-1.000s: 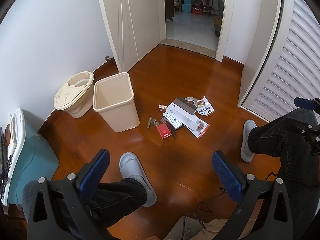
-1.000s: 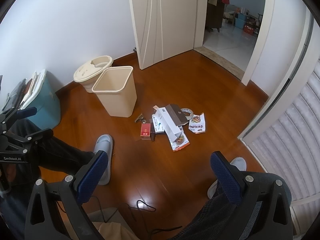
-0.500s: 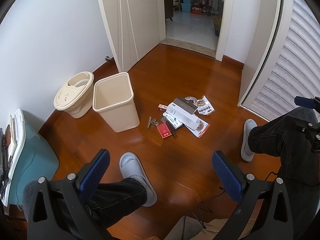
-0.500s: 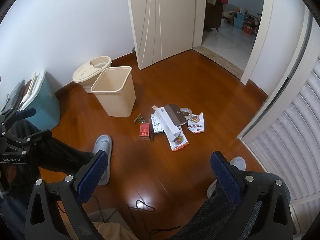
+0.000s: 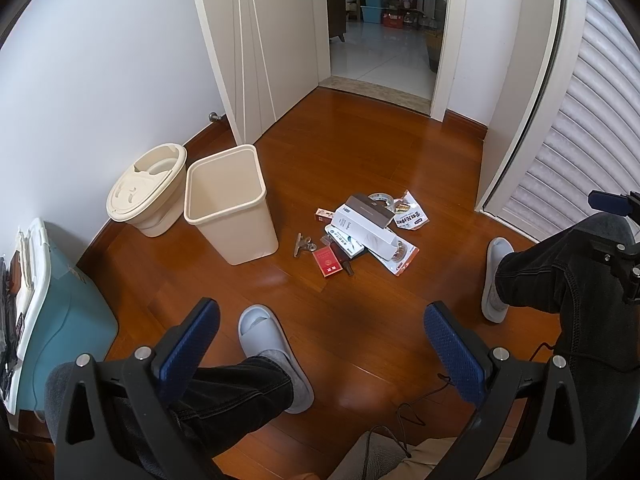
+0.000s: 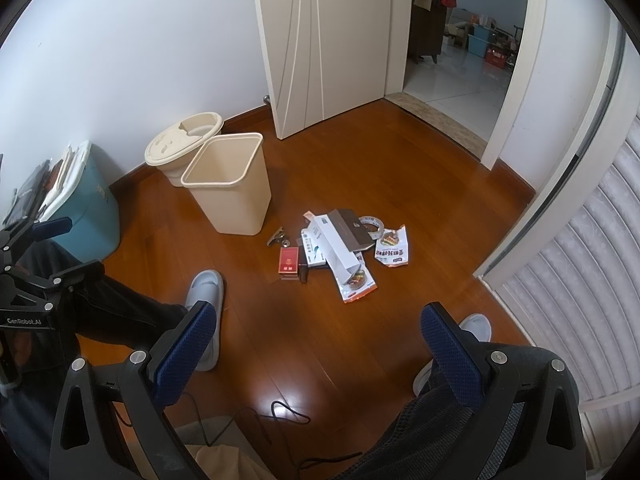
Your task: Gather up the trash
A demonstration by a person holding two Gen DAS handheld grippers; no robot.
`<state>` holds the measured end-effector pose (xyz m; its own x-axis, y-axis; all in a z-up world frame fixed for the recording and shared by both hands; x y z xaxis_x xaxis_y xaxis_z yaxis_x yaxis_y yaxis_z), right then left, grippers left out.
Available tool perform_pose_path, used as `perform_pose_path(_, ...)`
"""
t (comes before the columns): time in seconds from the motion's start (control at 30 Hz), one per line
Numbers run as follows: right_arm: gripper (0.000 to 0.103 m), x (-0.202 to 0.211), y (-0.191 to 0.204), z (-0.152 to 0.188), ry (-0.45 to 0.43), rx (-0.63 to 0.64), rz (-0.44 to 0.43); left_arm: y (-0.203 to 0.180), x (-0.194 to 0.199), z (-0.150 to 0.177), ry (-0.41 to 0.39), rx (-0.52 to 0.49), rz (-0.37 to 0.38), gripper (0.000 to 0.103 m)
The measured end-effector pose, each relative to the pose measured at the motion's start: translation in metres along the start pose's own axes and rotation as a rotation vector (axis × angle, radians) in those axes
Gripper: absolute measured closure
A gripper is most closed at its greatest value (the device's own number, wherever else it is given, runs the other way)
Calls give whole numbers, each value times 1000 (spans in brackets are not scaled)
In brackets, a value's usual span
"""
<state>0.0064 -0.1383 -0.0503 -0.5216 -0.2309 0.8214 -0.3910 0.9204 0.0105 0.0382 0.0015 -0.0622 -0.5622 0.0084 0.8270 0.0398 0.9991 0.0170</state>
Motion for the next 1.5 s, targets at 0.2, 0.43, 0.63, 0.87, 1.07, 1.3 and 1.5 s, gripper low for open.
perform_pose_path(0.2,0,0,0,0,2,1,1,-2,1,0,1,3,3,0)
perform_pose_path(0.43,0,-2,0,1,2,2,2,-3,1,1,2,4,1,0)
perform_pose_path(0.63,0,-2,0,1,7,4,-1,-2,-2,1,11,6,-1,0)
perform_pose_path(0.87,0,-3,0,0,9,1,-2,0,-2,-2,15,11,-9,0)
perform_pose_path(1.07,0,-6,-1,1,9,-8,-11,-3,-3,-5,19,2,-14,0)
perform_pose_path(1.3,0,-19,-21,-7,29,-46,-37,-7,-20,-20,34,17,-37,0)
perform_pose_path(1.5,0,-67,-68,-37,57,-128,9,4,-81,-35,63,67,-86,0)
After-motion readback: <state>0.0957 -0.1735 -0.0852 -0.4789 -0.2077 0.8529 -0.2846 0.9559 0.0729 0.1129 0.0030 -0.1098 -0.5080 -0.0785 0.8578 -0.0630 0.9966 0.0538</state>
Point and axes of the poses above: each gripper's, at about its wrist camera, not at the fingertips, and x roughly against the way its jaws point, y to its left, z to its underside, the point moved 7 cm from there along -x, roughly the way its jaws point, and after that the axes turned 3 degrees about x, right-handed, at the moved point
